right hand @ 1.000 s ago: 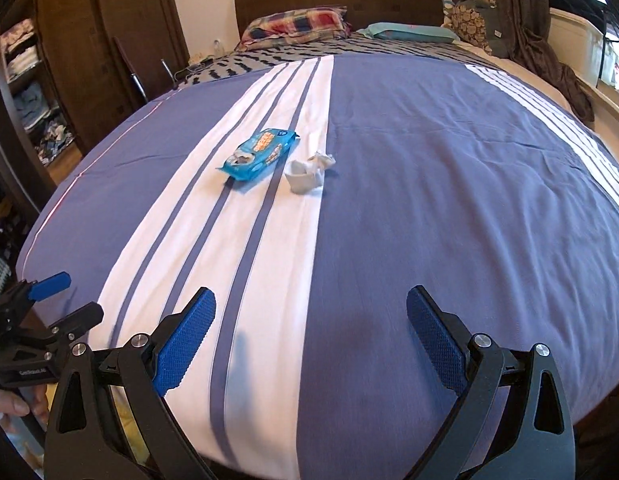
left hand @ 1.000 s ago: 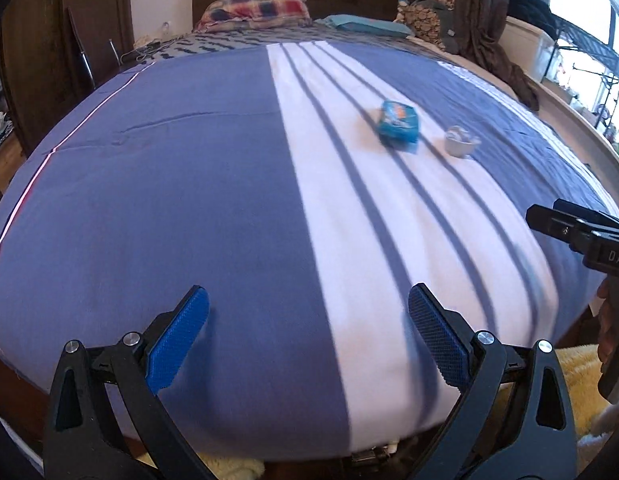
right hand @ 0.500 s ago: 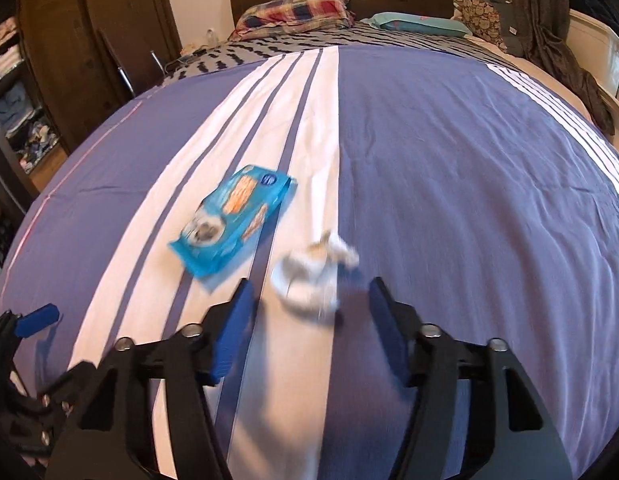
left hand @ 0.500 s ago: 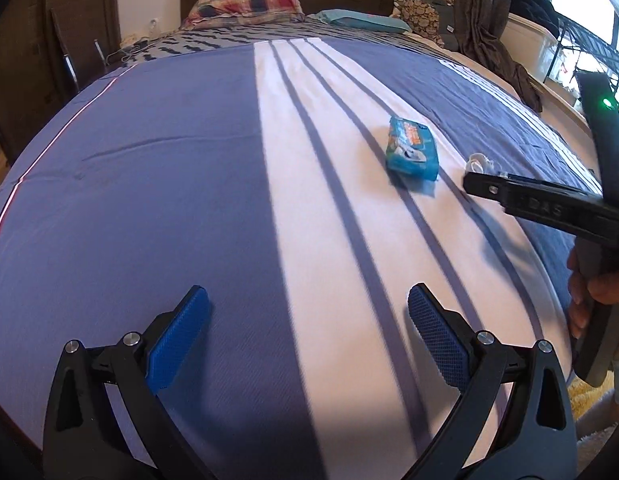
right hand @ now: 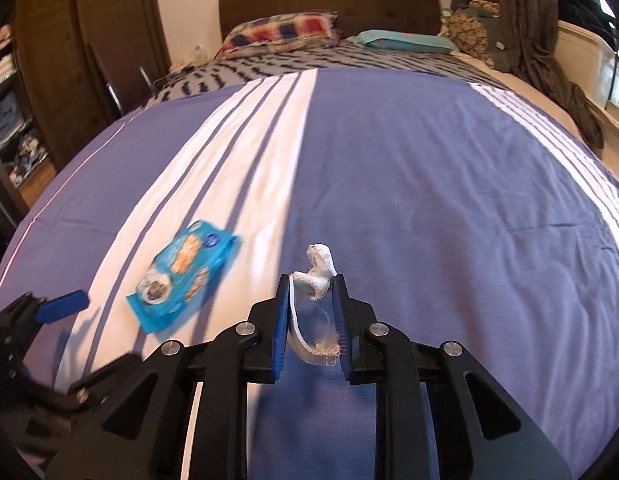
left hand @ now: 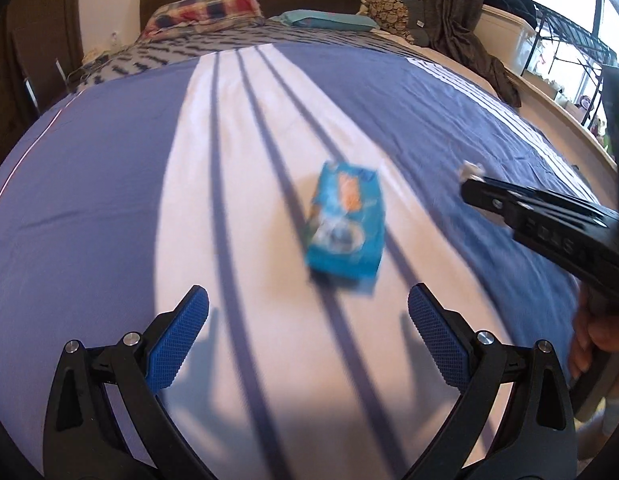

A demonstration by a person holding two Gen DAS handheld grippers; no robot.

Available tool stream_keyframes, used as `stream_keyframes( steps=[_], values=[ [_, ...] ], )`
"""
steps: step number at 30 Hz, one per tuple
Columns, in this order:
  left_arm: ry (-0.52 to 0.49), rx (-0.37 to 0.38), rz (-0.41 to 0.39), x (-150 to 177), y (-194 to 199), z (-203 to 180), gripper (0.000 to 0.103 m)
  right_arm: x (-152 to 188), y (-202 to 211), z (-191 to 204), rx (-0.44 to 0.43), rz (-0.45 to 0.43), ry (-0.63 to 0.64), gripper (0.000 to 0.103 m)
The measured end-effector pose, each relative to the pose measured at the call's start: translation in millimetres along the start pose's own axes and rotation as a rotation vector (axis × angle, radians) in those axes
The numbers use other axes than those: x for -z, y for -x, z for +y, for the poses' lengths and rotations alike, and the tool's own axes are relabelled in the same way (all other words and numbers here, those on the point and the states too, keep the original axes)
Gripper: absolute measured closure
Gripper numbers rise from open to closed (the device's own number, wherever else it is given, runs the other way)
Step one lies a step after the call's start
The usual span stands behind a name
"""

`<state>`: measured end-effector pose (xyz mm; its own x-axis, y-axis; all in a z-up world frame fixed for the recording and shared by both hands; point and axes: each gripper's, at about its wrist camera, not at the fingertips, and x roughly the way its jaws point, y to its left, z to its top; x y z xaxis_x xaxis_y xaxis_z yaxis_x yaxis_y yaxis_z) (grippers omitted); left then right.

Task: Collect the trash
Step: 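Grasp the blue wipes pack with the left tool while the right tool grasps the white crumpled item, then carry the wipes pack and white item down to the black bin with both tools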

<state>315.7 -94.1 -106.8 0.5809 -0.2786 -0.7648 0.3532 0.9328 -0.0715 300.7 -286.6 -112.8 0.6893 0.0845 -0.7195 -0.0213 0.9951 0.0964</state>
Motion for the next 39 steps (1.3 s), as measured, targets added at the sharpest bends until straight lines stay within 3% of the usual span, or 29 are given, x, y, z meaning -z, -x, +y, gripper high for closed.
stream_keyframes(
  steps=[5, 11, 15, 28, 39],
  values=[
    [-0.027, -0.008, 0.017, -25, -28, -16, 0.009, -1, 8, -15, -0.005, -0.010, -0.017, 0.081],
    [-0.018, -0.019, 0.055, -38, -50, -20, 0.027, 5, 15, -19, -0.023, -0.023, -0.011, 0.081],
    [-0.030, -0.023, 0.059, -39, -48, -24, 0.053, 8, 15, -18, -0.030, -0.018, -0.013, 0.081],
    [-0.046, -0.058, 0.046, 6, -2, -21, 0.063, 39, 41, -14, -0.016, -0.018, -0.027, 0.081],
    [-0.043, -0.001, -0.020, 63, 75, -34, 0.067, 83, 95, 13, -0.063, -0.040, 0.030, 0.081]
  ],
)
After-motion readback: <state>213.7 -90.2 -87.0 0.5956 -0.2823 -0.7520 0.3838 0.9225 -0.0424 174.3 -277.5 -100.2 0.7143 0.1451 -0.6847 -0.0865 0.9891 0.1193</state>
